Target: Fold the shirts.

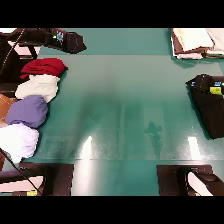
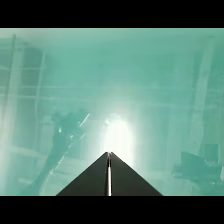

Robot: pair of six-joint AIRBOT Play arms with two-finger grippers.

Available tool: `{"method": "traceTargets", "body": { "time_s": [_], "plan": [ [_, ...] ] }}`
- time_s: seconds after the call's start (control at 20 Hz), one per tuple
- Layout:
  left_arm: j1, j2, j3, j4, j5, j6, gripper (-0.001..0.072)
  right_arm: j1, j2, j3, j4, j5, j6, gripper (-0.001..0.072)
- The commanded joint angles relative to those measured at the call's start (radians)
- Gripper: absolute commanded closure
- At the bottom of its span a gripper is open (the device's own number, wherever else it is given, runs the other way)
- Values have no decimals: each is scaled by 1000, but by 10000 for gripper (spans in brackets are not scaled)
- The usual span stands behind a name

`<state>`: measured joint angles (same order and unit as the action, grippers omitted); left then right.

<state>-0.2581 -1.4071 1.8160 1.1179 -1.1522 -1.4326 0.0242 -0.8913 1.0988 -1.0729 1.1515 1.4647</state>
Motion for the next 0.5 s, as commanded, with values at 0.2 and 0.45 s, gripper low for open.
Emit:
{"method": "traceTargets", "body": {
  "time_s": [0.2, 0.45],
  "plan": [
    [0, 0, 0, 0, 1, 0, 680, 5, 1, 1, 6, 1, 1, 698],
    [0, 0, 0, 0, 1, 0, 680, 5, 1, 1, 8, 2, 1, 697]
  ]
}}
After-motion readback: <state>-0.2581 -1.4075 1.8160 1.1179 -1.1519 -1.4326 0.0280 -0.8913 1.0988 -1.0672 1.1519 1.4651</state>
